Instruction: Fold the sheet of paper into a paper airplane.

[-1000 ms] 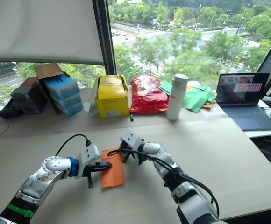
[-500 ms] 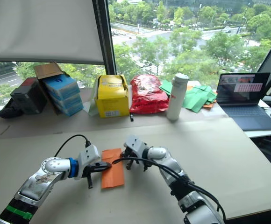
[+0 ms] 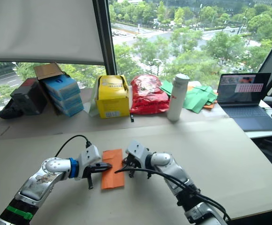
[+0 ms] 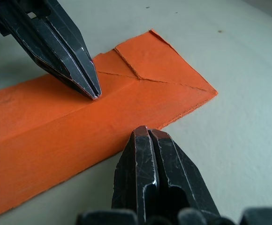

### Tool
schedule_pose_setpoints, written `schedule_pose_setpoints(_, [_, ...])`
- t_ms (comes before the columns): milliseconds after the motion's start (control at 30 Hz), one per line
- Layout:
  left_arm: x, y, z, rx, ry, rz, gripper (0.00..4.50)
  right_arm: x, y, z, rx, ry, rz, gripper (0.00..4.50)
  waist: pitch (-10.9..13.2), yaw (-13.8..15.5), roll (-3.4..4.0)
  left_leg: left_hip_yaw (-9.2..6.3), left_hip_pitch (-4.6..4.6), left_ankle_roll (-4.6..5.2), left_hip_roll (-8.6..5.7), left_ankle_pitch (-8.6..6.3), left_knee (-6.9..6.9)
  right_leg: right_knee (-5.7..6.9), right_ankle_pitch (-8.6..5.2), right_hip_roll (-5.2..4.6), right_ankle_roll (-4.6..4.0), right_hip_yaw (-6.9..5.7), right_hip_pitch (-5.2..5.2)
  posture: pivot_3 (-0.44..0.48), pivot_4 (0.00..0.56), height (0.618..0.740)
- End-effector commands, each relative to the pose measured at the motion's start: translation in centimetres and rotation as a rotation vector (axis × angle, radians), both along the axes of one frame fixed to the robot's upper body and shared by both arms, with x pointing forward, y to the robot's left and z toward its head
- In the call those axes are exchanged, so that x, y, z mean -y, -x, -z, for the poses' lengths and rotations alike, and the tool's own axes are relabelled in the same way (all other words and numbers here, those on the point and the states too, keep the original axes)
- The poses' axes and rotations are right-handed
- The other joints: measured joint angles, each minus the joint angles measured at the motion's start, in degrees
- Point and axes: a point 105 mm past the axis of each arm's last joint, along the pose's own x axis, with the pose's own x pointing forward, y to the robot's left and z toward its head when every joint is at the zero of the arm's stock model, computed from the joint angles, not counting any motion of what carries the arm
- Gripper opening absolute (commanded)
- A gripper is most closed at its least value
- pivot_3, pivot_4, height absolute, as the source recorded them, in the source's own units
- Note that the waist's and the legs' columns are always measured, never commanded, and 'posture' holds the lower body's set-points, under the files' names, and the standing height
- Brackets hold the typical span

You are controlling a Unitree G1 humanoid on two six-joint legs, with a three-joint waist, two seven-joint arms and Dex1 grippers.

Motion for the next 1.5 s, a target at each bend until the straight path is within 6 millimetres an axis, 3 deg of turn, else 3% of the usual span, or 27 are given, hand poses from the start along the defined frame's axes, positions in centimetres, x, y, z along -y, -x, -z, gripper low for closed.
schedule_pose_setpoints(33, [-0.3,0.2,1.0,-0.035,-0.031,-0.006,0.00,-0.9,0.1,-2.4,0.058,-0.096,-0.021,0.05,0.02,-0.01,0.02,0.00,0.00,0.00,0.00,0.00,0.00,0.00,0.00,0.00,0.00,0.01,0.00,0.000,0.150,0.740])
schedule_pose_setpoints(167, [-0.3,0.2,1.0,-0.034,-0.032,-0.007,0.00,-1.1,0.5,-2.6,0.055,-0.108,-0.047,0.05,0.02,0.05,0.03,0.00,-0.02,0.00,0.00,0.00,0.00,0.01,0.00,0.00,0.00,0.00,-0.02,0.000,0.150,0.740])
schedule_pose_setpoints(500, [-0.4,0.2,0.9,-0.031,-0.033,-0.012,0.00,0.2,0.7,0.8,-0.020,0.031,-0.030,0.05,0.03,0.08,0.03,0.02,-0.02,0.00,0.00,0.00,0.00,-0.01,0.00,0.00,0.00,0.00,-0.02,0.000,0.150,0.740])
schedule_pose_setpoints(867, [-0.5,0.3,1.0,-0.033,-0.034,-0.015,0.00,0.2,4.4,1.2,-0.076,0.084,-0.224,0.05,0.03,0.11,0.03,0.01,-0.01,0.01,0.00,0.00,0.01,-0.04,-0.01,0.00,0.01,-0.01,0.02,0.000,0.150,0.740])
schedule_pose_setpoints(1300, [-0.5,0.3,1.0,-0.034,-0.030,-0.013,0.00,1.0,7.0,1.1,-0.139,0.124,-0.331,0.05,0.03,0.18,0.02,-0.01,-0.02,0.02,0.00,-0.01,0.01,-0.10,-0.01,-0.02,0.01,-0.03,0.06,0.000,0.150,0.740])
schedule_pose_setpoints(1500, [-0.8,0.0,0.5,-0.017,-0.020,-0.027,0.00,1.0,6.8,0.8,-0.110,0.122,-0.320,0.05,0.03,0.18,0.01,-0.01,-0.02,0.02,0.00,-0.01,0.01,-0.11,-0.02,-0.02,0.02,-0.02,0.06,0.000,0.150,0.740])
